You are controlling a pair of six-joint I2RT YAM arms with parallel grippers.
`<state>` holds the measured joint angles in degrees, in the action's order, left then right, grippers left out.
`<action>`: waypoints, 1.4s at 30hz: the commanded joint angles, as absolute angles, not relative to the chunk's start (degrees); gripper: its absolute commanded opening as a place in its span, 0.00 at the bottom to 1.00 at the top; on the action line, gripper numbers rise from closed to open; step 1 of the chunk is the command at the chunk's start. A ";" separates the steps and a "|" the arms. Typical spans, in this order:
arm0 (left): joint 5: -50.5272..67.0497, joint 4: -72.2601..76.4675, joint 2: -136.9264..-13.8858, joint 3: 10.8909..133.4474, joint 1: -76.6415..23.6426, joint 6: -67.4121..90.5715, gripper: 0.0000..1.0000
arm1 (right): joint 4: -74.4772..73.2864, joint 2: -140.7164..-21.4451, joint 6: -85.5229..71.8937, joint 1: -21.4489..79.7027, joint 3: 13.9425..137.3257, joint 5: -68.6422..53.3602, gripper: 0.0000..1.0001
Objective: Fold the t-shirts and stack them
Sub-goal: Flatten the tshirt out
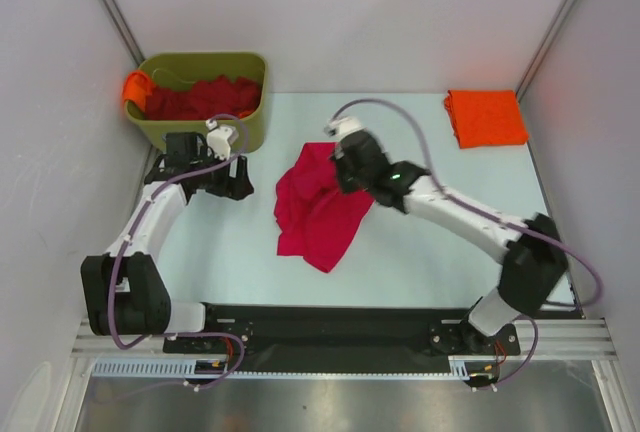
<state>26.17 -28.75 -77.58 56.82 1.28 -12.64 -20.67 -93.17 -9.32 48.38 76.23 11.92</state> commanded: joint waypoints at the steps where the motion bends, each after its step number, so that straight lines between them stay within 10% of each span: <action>1: 29.62 -29.35 -76.81 60.99 0.71 -13.89 0.82 | -26.01 -79.04 -16.17 37.11 71.92 11.08 0.00; 15: 21.45 -32.96 -87.08 60.82 -21.62 -23.38 0.83 | -30.06 -53.43 -24.08 -2.95 42.82 -6.93 0.00; 30: 14.24 -27.16 -101.07 66.36 -28.91 -24.87 0.89 | -26.89 -56.78 -21.80 -5.62 40.96 -8.00 0.00; 35: 13.89 -27.33 -103.88 66.71 -29.53 -23.03 0.51 | -26.54 -56.69 -21.53 -5.62 40.78 -7.73 0.00; 38: 12.23 -29.53 -103.28 69.33 -29.44 -23.12 0.00 | -27.07 -56.60 -21.10 -5.80 41.57 -6.86 0.00; 42: 10.98 -33.74 -96.45 73.29 -28.22 -22.24 0.00 | -29.18 -55.55 -19.96 -6.24 45.43 -5.28 0.00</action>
